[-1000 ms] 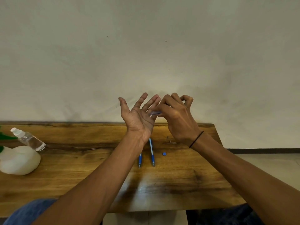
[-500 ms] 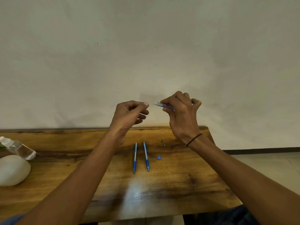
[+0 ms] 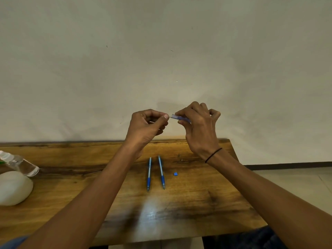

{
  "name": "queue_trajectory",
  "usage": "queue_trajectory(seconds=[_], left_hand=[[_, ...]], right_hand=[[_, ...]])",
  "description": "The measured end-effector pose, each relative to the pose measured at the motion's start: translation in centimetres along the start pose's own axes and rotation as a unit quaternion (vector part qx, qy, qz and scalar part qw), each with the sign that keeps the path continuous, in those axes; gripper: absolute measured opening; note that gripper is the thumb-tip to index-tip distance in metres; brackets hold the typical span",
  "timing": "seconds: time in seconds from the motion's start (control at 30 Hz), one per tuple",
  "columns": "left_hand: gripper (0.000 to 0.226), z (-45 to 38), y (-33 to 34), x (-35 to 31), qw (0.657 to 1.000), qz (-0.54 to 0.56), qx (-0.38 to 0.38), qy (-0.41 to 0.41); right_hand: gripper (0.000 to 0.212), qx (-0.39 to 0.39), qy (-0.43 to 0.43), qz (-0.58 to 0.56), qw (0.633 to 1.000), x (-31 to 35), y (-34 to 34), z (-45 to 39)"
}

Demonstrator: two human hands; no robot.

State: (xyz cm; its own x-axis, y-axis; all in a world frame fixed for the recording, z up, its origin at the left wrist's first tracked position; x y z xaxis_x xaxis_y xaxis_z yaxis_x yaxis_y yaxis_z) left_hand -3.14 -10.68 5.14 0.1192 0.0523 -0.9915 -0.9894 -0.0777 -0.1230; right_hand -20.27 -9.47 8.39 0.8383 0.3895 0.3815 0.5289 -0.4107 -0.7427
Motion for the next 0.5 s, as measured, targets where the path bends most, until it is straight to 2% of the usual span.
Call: queue_trajectory(seconds=[0.5], left_hand=[[0.007, 0.0, -1.4, -0.5, 0.998, -0.058, -0.006, 0.018]], right_hand=[[0.02, 0.012, 0.008, 0.001, 1.0, 0.1, -0.2, 0.1]])
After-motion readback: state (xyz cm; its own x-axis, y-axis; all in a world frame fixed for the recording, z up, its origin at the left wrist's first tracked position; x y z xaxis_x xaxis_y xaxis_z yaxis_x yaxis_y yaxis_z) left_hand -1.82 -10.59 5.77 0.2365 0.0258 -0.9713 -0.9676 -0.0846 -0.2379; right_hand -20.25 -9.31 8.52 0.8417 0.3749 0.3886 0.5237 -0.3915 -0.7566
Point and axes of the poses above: each hand's wrist, its own z-axis away from the middle knuckle, its own y-axis out of the palm, x = y × z, the point moved 5 cm from there along -z, towards the middle knuckle, and after that the axes turned 4 degrees about -z, right-handed, at the moved point
